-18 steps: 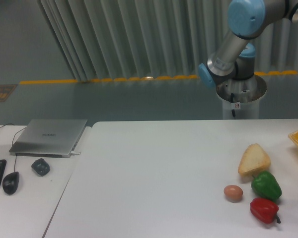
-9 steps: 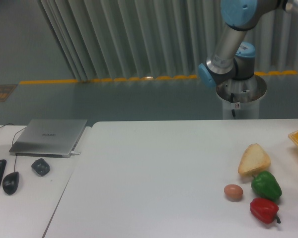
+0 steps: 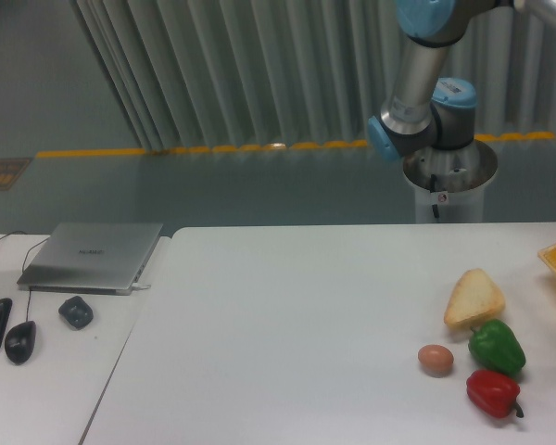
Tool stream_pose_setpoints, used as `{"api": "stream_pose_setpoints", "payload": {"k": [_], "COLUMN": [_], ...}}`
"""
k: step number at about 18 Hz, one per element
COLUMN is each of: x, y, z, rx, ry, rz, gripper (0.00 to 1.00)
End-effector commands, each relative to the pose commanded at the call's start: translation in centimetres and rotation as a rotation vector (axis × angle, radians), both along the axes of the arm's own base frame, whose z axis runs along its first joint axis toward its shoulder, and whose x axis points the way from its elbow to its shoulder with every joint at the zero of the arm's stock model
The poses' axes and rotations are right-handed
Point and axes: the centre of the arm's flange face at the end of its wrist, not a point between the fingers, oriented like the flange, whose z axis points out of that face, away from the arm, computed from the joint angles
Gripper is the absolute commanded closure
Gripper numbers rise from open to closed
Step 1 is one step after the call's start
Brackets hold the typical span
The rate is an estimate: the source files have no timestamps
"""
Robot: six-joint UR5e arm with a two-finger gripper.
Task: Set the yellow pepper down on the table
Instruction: 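Carry the yellow pepper back and lower it beside the green pepper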
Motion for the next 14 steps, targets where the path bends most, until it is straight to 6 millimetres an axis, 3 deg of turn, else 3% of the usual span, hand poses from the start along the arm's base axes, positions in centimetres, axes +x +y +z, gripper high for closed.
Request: {"api": "stream_pose_setpoints", "payload": {"k": [5, 10, 14], "x": [1.3, 3.1, 3.6], "y": [1.1, 3.1, 3.0], "z": [-2.1, -5.4, -7.3], "rx": [-0.047, -0.182, -0.201], "ry": [0.008, 0.028, -0.001], "rz": [-0.031, -0.073, -0.069], "gripper": [0.35, 0.35, 0.34]}}
